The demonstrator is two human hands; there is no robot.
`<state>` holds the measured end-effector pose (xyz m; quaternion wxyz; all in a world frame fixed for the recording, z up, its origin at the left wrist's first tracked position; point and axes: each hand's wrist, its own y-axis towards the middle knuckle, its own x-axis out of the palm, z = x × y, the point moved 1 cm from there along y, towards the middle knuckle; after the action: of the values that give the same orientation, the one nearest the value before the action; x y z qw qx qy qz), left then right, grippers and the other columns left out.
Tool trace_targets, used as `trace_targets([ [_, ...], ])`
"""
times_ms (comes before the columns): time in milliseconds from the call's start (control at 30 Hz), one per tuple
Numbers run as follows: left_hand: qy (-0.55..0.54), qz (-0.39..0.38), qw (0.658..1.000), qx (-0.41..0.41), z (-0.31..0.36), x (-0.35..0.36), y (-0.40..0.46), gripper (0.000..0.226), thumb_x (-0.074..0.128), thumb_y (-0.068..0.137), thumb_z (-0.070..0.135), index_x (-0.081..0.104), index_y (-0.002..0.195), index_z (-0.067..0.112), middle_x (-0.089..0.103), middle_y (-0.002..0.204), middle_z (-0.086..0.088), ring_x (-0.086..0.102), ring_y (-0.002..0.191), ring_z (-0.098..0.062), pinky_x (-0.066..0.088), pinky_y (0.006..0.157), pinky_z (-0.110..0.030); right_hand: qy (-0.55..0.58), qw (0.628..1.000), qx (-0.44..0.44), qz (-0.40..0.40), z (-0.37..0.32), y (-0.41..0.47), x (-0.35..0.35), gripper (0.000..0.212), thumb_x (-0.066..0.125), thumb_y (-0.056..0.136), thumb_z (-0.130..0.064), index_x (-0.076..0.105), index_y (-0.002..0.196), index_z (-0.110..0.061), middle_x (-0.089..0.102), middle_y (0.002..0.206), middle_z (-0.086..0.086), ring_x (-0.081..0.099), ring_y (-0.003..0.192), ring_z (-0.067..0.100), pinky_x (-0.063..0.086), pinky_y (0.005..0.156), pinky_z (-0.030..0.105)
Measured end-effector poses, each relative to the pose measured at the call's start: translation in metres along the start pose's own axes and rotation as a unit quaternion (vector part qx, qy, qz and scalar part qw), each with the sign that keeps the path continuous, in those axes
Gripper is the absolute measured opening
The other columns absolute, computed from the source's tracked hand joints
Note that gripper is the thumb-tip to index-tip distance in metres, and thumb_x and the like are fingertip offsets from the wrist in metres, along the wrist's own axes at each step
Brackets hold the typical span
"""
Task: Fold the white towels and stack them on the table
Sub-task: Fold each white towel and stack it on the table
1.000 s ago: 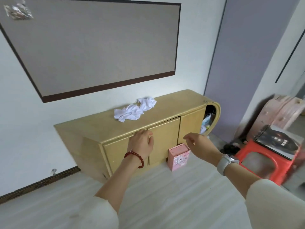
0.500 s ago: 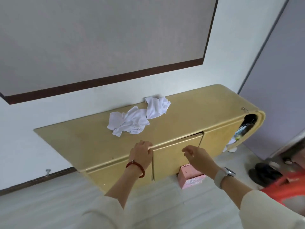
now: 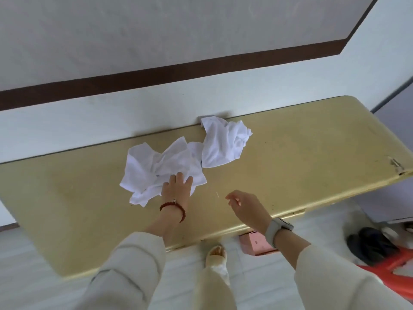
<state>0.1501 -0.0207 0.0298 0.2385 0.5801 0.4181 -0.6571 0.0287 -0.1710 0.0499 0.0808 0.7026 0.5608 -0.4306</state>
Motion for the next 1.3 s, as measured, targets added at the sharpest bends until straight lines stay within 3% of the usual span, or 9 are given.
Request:
trace_targets([
  [100, 0.026, -0.014, 1.000, 0.007, -0.009, -0.003, 0.032, 0.035, 0.055, 0.083, 0.006, 0.051, 0.118, 0.013, 0.040, 0.123, -0.009, 0.041, 0.112, -0.026, 0.039, 0.086, -0.032, 0.004, 1.000, 0.013, -0.018, -0.003, 0.030, -0.001, 0.027, 0.045, 0.088, -0.008, 0.064, 0.107, -0.013, 0.069, 0.102, 0.005, 0.061, 0.095, 0.023, 0.043, 0.081, 0.027],
  [233, -0.082, 0.167, 0.981, 0.053, -0.020, -0.016, 0.053, 0.026, 0.084, 0.053, 0.003, 0.069, 0.073, 0.012, 0.060, 0.089, -0.008, 0.059, 0.080, -0.027, 0.050, 0.063, -0.033, 0.022, 0.999, -0.031, -0.010, -0.014, 0.057, -0.006, 0.038, 0.048, 0.088, -0.007, 0.052, 0.125, -0.017, 0.055, 0.122, 0.003, 0.053, 0.109, 0.020, 0.042, 0.086, 0.025],
  [333, -0.186, 0.298, 0.931, 0.104, -0.018, -0.038, 0.055, 0.008, 0.066, 0.069, 0.007, 0.069, 0.071, 0.014, 0.064, 0.099, -0.006, 0.051, 0.097, -0.024, 0.046, 0.077, -0.034, 0.008, 0.993, -0.116, -0.013, -0.034, 0.076, -0.016, 0.061, 0.056, 0.087, -0.014, 0.030, 0.141, -0.024, 0.030, 0.143, 0.003, 0.030, 0.129, 0.017, 0.029, 0.100, 0.023],
  [400, -0.231, 0.341, 0.902, 0.129, -0.013, -0.060, 0.057, 0.015, 0.053, 0.075, 0.011, 0.067, 0.071, 0.013, 0.066, 0.095, -0.002, 0.048, 0.101, -0.018, 0.038, 0.083, -0.027, 0.019, 0.989, -0.149, 0.004, -0.050, 0.086, -0.026, 0.052, 0.057, 0.088, -0.017, 0.039, 0.136, -0.022, 0.029, 0.144, 0.003, 0.030, 0.129, 0.017, 0.028, 0.102, 0.025],
  [500, -0.280, 0.376, 0.872, 0.140, -0.005, -0.093, 0.059, 0.016, 0.051, 0.076, 0.011, 0.067, 0.071, 0.010, 0.067, 0.075, 0.000, 0.052, 0.089, -0.013, 0.035, 0.084, -0.022, 0.059, 0.979, -0.190, 0.052, -0.068, 0.093, -0.052, 0.019, 0.052, 0.091, -0.012, 0.061, 0.107, -0.010, 0.056, 0.113, -0.005, 0.051, 0.108, 0.015, 0.038, 0.085, 0.021],
  [600, -0.291, 0.398, 0.862, 0.119, 0.006, -0.124, 0.061, 0.018, 0.052, 0.078, 0.019, 0.068, 0.071, 0.013, 0.061, 0.063, 0.003, 0.046, 0.072, -0.007, 0.030, 0.081, -0.016, 0.097, 0.969, -0.206, 0.096, -0.072, 0.096, -0.091, 0.015, 0.052, 0.090, -0.006, 0.065, 0.099, -0.006, 0.052, 0.082, -0.022, 0.051, 0.080, 0.004, 0.035, 0.070, 0.010],
  [967, -0.269, 0.310, 0.906, 0.104, 0.135, -0.178, 0.083, 0.030, 0.052, 0.078, 0.042, 0.067, 0.070, 0.017, 0.066, 0.066, 0.008, 0.060, 0.068, -0.012, 0.042, 0.082, -0.028, 0.084, 0.934, -0.271, 0.217, 0.034, 0.095, -0.291, 0.025, 0.053, 0.084, 0.008, 0.070, 0.090, -0.008, 0.062, 0.082, 0.003, 0.055, 0.076, 0.011, 0.040, 0.065, 0.008],
  [1133, -0.305, 0.243, 0.920, 0.037, 0.232, -0.181, 0.109, 0.015, 0.064, 0.085, 0.023, 0.067, 0.090, 0.009, 0.066, 0.086, -0.002, 0.061, 0.081, -0.018, 0.040, 0.072, -0.020, 0.027, 0.941, -0.246, 0.229, 0.129, 0.104, -0.371, 0.023, 0.054, 0.085, 0.004, 0.070, 0.094, -0.008, 0.064, 0.083, 0.007, 0.057, 0.073, 0.019, 0.039, 0.066, 0.008],
  [1300, -0.289, 0.227, 0.929, -0.039, 0.308, -0.190, 0.140, 0.014, 0.055, 0.090, 0.023, 0.061, 0.094, 0.011, 0.063, 0.093, -0.003, 0.058, 0.084, -0.020, 0.043, 0.072, -0.028, 0.008, 0.964, -0.182, 0.192, 0.190, 0.127, -0.427, 0.017, 0.045, 0.092, -0.012, 0.062, 0.096, -0.011, 0.062, 0.078, 0.009, 0.056, 0.074, 0.028, 0.044, 0.069, 0.036],
])
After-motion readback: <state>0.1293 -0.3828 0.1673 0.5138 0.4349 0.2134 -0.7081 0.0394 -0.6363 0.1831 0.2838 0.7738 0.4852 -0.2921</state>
